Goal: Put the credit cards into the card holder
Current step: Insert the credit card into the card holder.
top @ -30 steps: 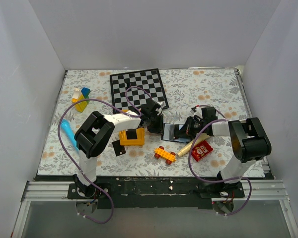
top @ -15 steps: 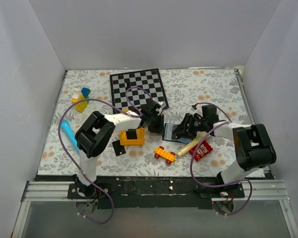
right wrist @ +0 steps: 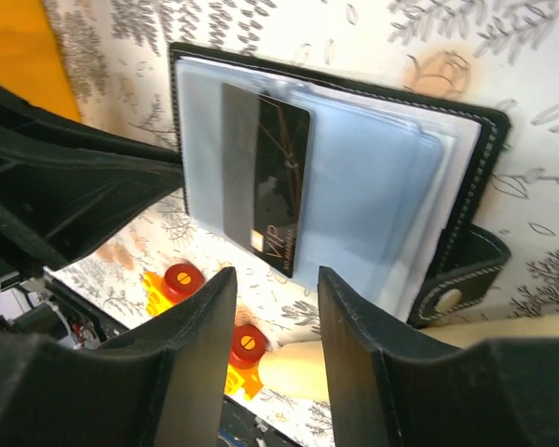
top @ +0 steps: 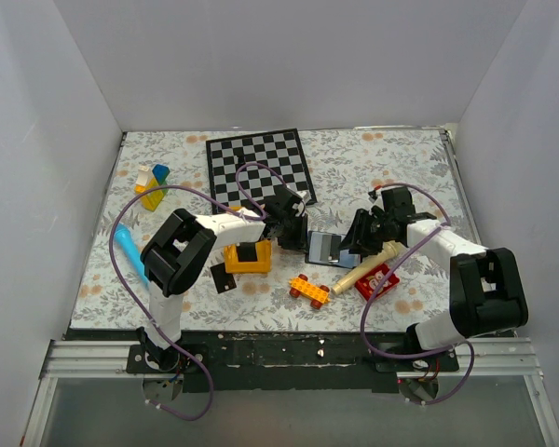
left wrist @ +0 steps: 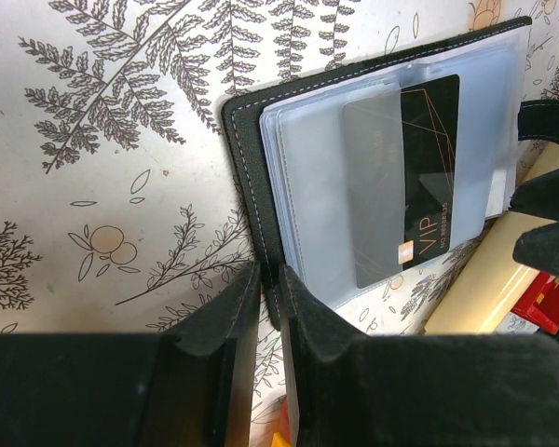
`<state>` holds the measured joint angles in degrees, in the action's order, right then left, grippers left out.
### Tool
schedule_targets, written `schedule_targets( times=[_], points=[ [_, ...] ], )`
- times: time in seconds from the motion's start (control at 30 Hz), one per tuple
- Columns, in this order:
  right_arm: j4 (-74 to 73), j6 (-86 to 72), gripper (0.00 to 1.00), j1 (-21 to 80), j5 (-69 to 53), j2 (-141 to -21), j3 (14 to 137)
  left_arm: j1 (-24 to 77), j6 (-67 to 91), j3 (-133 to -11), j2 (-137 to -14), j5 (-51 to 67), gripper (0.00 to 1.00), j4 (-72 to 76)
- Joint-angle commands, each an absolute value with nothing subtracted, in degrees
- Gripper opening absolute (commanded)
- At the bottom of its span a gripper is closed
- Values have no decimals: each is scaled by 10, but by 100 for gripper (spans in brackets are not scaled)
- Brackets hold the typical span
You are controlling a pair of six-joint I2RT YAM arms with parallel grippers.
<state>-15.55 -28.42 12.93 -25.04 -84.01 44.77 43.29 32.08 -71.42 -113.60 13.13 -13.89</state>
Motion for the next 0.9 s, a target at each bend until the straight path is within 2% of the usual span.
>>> schedule_targets(
  times=[0.0, 0.13, 0.23, 0.87],
  points=[
    [-185, -277, 44, 131, -200, -834, 466, 437, 316, -722, -1143, 135, 14, -142],
    [-170, -282, 12, 131, -205, -851, 469, 436, 316, -719, -1143, 135, 14, -142],
    [-158, -286, 1, 131, -210, -859, 470, 436, 316, -719, -1141, 135, 13, -141],
    [-198, -263, 1, 148, -158, -920, 522, 436, 316, -724, -1148, 143, 9, -141]
  ],
)
